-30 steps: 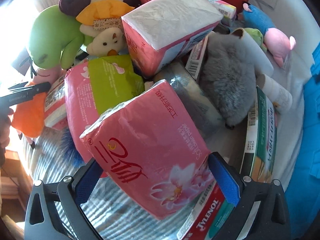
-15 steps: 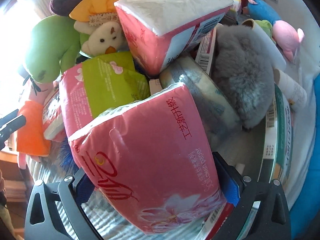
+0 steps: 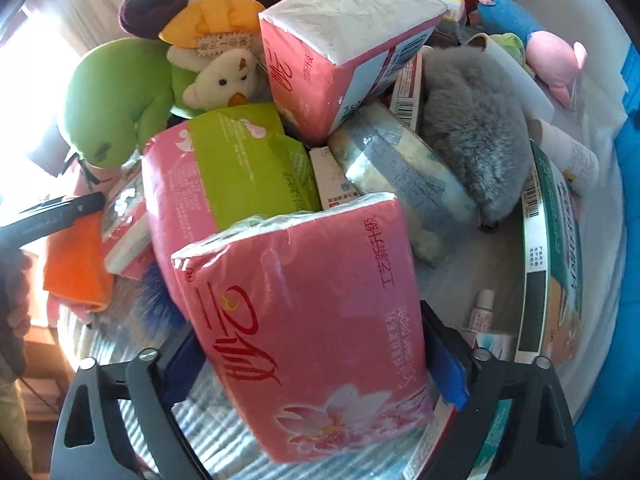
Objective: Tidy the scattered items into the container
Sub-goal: 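Grasp the pink pig plush with the left tool while the right tool grasps a pink tissue pack, then lift the pig plush and tissue pack over the crate and release them inside, then withdraw both tools from the crate back toward the table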
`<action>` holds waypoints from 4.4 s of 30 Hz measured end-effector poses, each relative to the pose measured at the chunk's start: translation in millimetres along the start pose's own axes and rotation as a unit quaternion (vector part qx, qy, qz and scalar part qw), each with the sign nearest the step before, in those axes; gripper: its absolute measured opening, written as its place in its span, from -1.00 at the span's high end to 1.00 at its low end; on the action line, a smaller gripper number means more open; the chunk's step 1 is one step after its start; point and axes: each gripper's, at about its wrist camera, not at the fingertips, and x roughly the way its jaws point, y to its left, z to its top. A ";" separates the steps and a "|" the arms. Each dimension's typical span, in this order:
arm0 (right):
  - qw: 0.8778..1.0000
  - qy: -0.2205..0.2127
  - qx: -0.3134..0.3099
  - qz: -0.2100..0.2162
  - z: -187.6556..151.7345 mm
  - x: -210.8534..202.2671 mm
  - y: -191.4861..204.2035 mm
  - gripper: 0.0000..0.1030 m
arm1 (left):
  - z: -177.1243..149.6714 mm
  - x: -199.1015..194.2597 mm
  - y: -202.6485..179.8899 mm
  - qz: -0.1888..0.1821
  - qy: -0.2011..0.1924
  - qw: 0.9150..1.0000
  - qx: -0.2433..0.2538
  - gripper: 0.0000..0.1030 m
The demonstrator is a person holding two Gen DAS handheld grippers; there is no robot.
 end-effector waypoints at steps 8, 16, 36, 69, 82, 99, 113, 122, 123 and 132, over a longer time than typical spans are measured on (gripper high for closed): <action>0.999 -0.044 -0.001 0.000 -12.5 -50.0 15.5 -0.69 | -27.5 -56.7 13.9 -0.043 -0.064 0.997 0.000 -0.07; 0.994 -0.112 -0.008 -0.002 13.4 -113.6 59.8 -0.69 | -19.5 -152.1 26.4 -0.078 -0.177 0.981 0.017 -0.05; 0.944 -0.302 0.078 -0.109 -0.9 -293.6 112.3 -0.69 | -9.1 -298.9 -25.3 -0.200 -0.330 0.911 0.144 -0.04; 0.904 -0.348 0.122 -0.215 -124.1 -487.8 -236.6 -0.69 | -63.0 -493.2 -417.7 -0.256 -0.392 0.858 0.211 -0.04; 0.961 -0.139 0.146 -0.191 -97.6 -393.4 -348.1 -0.69 | -31.4 -348.7 -545.7 -0.208 -0.086 0.935 0.275 -0.04; 0.966 0.144 0.153 -0.153 -126.0 -229.4 -409.0 -0.69 | -74.9 -233.8 -597.0 -0.125 0.094 0.930 0.331 -0.04; 0.953 0.210 0.167 -0.144 -145.9 -192.9 -417.5 -0.73 | -71.4 -230.1 -591.3 -0.107 0.101 0.930 0.336 -0.04; 0.956 0.198 0.172 -0.130 -143.3 -217.7 -407.9 -0.92 | -75.0 -239.1 -586.9 -0.116 0.107 0.928 0.336 -0.04; 0.958 0.193 0.170 -0.130 -141.7 -222.5 -406.0 -0.93 | -74.8 -241.0 -586.4 -0.119 0.107 0.929 0.335 -0.04; 0.968 0.156 0.137 -0.138 -145.7 -270.0 -379.4 -0.99 | -81.4 -269.0 -573.0 -0.134 0.077 0.927 0.341 -0.04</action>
